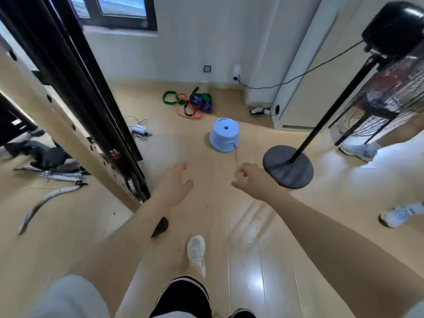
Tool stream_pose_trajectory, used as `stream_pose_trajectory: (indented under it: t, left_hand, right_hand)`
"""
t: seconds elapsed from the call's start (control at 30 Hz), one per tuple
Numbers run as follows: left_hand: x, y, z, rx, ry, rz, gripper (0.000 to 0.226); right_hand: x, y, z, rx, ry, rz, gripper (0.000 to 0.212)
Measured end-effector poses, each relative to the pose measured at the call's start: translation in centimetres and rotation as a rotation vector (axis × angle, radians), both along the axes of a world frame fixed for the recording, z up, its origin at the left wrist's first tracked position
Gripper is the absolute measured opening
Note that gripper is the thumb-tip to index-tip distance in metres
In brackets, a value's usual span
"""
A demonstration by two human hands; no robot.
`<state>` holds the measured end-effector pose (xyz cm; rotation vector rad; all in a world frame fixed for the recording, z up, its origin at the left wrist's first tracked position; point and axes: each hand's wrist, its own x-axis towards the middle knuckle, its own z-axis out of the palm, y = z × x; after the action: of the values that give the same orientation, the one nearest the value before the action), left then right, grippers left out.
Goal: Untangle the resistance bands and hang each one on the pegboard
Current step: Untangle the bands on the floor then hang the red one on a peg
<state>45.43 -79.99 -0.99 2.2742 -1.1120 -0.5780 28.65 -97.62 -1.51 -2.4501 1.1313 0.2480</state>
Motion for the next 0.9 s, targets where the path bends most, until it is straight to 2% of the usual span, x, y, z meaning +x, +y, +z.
stream_pose_trajectory:
  t: [0.13,0.27,0.43,0.63,0.9]
  left_hand:
    - [6.6,-7.1,-1.5,0.026,0.025,0.011,0.056]
    - [13.1,-13.8,-1.5,0.091,0.065,0.029,0.056]
    - [21.0,-21.7,-0.2,0.075,0.059,0.047,0.056]
    - [29.8,-29.8,-0.1,0.085,0.014,0.042,0.055]
    - [42.9,-41.3,-1.3,0.132,0.095,0.164,0.053]
  right_hand:
    - [7.1,-5.5,0.6,0.112,-0.029,-0.033,0.067]
    - [13.7,-11.2,1.4,0.207,-0.028,-0.037,0.062]
    - [22.1,-19.8,2.8,0.188,-0.117,-0.044,0.048]
    - [32.1,-29.2,2.5,0.204,-0.116,-0.003,0.049]
    - [47.9,-43.2,0.9,0.214,-0.062,0.159,0.052]
